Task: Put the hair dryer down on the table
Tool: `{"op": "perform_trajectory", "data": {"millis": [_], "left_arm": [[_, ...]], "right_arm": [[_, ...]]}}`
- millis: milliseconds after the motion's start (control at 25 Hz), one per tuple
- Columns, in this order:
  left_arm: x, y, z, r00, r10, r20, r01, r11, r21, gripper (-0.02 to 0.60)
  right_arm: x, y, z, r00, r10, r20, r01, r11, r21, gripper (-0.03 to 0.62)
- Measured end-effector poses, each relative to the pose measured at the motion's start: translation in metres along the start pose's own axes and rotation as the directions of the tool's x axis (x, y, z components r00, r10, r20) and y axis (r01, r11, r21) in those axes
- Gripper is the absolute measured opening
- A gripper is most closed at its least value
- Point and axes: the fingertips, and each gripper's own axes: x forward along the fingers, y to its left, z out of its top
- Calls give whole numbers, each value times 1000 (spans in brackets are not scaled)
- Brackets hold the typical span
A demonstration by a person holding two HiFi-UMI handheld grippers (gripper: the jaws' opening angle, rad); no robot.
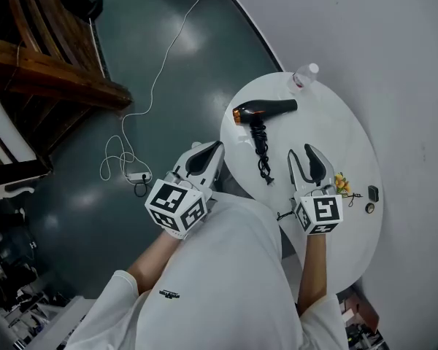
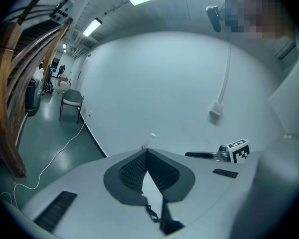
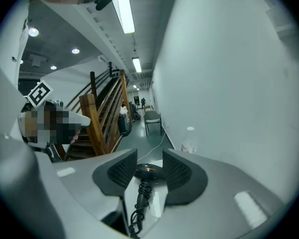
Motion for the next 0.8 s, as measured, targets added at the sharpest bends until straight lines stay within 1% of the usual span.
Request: {"op": "perform_trajectory", "data": {"millis": [160, 320, 480, 600, 800], "left_arm": [[0, -1, 8, 1000, -1, 16, 1, 1000, 11, 8], [2, -5, 14, 1000, -9, 27, 8, 1000, 29, 8], [0, -8, 26, 999, -16, 52, 13, 999, 52, 8], [-1, -7, 33, 998, -15, 67, 11, 998, 60, 8], [-5, -6, 42, 995, -13, 94, 6, 997, 71, 8]], "right_arm": [[-16, -6, 21, 998, -37, 46, 38, 999, -1, 99], [-29, -7, 35, 997, -33, 64, 34, 999, -26, 20], [-45, -5, 54, 994, -44, 100, 50, 997, -64, 11], [-56, -6, 67, 987, -77, 144, 87, 994, -68, 11], [-75, -12, 83, 966, -132, 222, 143, 989, -33, 11]]}}
